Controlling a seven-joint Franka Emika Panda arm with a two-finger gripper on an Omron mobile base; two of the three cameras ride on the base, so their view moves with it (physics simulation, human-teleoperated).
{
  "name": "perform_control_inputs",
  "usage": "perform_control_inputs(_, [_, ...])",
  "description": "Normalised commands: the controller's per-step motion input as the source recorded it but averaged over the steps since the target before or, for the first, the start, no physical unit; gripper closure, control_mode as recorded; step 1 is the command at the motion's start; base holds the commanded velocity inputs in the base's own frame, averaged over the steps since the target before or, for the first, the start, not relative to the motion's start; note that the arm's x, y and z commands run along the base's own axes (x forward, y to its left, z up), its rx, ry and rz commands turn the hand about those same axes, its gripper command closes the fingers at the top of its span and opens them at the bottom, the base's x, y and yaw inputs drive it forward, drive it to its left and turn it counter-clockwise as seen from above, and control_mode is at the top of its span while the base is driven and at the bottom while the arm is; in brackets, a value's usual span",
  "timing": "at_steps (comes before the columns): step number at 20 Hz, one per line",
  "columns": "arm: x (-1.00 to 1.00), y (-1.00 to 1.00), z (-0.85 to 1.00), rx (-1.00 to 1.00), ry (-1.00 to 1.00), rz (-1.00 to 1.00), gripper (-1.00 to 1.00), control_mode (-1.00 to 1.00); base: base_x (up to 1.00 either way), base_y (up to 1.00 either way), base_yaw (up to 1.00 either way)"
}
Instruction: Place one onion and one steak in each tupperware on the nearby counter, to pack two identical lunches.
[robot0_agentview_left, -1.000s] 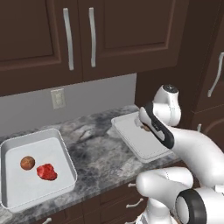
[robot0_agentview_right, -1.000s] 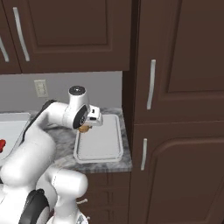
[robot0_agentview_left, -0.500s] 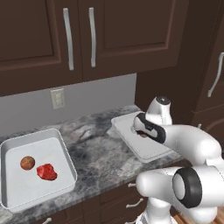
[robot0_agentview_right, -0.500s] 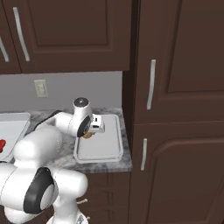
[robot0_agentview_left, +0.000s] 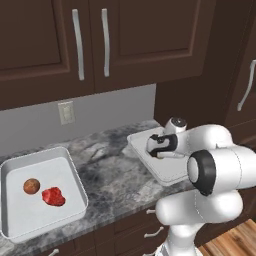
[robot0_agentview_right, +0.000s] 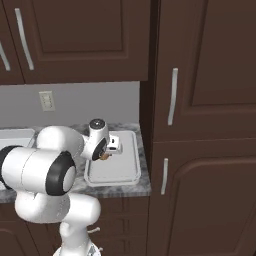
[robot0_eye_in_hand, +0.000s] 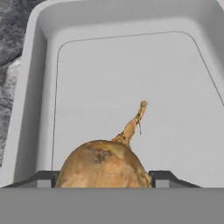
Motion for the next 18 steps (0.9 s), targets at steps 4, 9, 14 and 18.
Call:
perform_control_inputs(4, [0.47,0.0,-0.38,0.0,0.0,0.0,1.0,-1.0,0.0,0.0,0.0])
perform_control_inputs(9, [0.14,0.04,-0.14,0.0,0.0,0.0,-1.0,-1.0,0.0,0.0,0.0])
perform_control_inputs(14, [-0.28,0.0,0.53,0.0,-0.06,0.0,-1.0,-1.0,0.0,0.0,0.0])
perform_control_inputs(18, [-0.16,0.0,0.83,-0.03,-0.07,0.0,-1.0,-1.0,0.0,0.0,0.0])
